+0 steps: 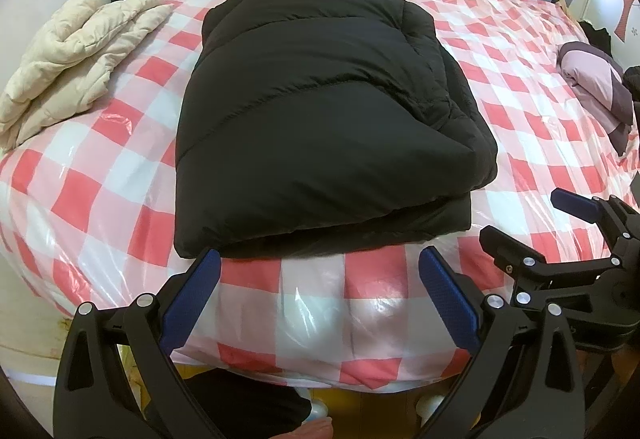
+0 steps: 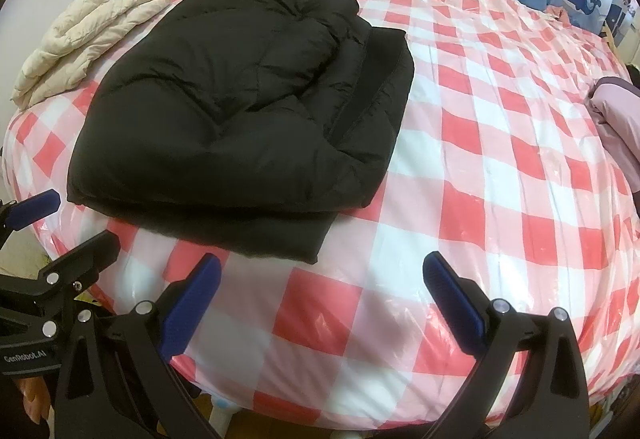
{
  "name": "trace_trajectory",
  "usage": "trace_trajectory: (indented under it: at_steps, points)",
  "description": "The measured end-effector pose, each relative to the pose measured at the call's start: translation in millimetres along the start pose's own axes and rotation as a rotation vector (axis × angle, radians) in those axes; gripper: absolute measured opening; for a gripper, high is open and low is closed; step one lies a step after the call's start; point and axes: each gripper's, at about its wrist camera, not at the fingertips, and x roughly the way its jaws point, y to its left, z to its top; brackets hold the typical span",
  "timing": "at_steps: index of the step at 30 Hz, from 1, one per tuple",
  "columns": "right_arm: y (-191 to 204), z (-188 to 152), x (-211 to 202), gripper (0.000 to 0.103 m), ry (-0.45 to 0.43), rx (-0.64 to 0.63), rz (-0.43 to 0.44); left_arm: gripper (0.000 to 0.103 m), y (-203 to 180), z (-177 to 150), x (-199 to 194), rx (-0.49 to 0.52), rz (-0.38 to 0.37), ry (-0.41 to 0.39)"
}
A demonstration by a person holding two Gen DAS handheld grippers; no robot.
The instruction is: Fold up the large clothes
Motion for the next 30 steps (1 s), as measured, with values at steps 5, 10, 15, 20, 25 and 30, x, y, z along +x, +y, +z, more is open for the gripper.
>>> trace_trajectory:
  at_steps: [5, 10, 15, 20, 25, 30]
  points:
    - [2.3, -0.2, 0.2, 0.097, 0.001, -0.004, -0.002, 0.095, 1.2, -1.4, 0.5, -0.004, 0.004, 0.005]
    - [3.5, 0.6, 0.3, 0.097, 0.006, -0.007, -0.005, 0.095, 3.3, -1.6, 3.0, -0.008, 0.003, 0.012]
    - [3.6, 0.8, 0.9, 0.097, 0.009, -0.008, -0.006, 0.095, 3.4, -1.4, 3.2, -0.007, 0.004, 0.012]
    - [4.4, 0.1, 2.2, 0.097, 0.013, -0.01, -0.008, 0.095, 4.6, -2.1, 3.5, -0.008, 0.003, 0.007]
    - [7.0, -0.2, 0.4, 0.097, 0.012, -0.015, -0.014, 0.095, 5.0, -4.1, 0.7, -0.009, -0.001, 0.003]
    - [9.1, 0.0, -1.8, 0.097, 0.011, -0.021, -0.018, 0.095, 6.0, -5.0, -2.4, -0.012, -0.001, -0.003]
